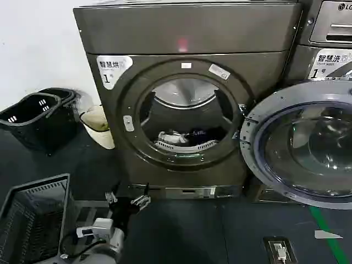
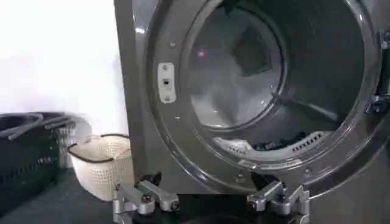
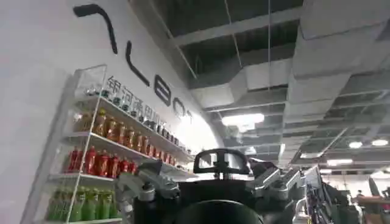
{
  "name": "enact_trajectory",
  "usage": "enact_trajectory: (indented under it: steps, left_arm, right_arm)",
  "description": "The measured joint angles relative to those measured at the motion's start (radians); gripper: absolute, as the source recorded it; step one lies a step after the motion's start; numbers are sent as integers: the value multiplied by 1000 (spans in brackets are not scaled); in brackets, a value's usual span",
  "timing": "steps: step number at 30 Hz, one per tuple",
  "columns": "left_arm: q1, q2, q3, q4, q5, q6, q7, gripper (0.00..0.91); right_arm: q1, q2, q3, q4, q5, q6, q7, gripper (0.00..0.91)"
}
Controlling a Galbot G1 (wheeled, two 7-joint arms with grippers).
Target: Grasp the clothes from the dryer.
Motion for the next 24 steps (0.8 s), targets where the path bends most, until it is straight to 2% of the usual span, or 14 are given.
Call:
enact_trajectory:
  steps: [24]
  left_arm:
    - [17, -6, 2, -18, 9, 2, 1, 907]
  right_arm:
    - [8, -3, 0, -8, 25, 12, 1, 907]
